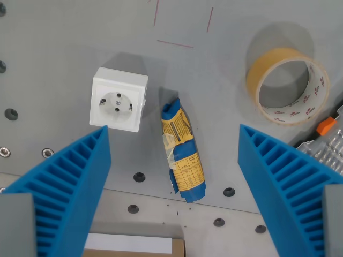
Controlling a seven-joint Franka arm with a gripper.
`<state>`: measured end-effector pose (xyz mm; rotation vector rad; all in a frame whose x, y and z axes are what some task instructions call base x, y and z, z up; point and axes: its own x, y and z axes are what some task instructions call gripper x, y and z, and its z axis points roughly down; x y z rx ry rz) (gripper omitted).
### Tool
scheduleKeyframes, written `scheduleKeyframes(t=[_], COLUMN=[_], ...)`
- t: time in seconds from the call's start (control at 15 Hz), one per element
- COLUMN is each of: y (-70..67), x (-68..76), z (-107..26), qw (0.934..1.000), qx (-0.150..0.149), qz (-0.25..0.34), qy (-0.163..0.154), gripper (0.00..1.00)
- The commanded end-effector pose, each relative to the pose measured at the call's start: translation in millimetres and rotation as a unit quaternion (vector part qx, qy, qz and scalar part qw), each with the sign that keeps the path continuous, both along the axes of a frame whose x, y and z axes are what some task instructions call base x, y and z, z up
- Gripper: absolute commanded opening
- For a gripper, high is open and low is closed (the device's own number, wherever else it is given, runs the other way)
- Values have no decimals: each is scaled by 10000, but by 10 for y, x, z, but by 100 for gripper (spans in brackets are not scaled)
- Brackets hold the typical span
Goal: Pick up the blue bag
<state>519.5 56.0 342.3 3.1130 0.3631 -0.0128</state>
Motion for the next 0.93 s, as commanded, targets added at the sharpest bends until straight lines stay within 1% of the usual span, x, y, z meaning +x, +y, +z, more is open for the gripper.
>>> scheduleKeyframes(t=[0.07,0.33,0.53,0.73,0.93], y=[0,-2,-12,-36,-80], x=[-2,-6,-26,-74,-138], z=[16,8,-26,-101,-206], qw=[10000,10000,10000,9998,9992], qx=[1,1,-2,-1,12], qz=[2,22,84,198,321], qy=[-15,-20,-29,-96,-246], gripper=[100,100,100,100,100])
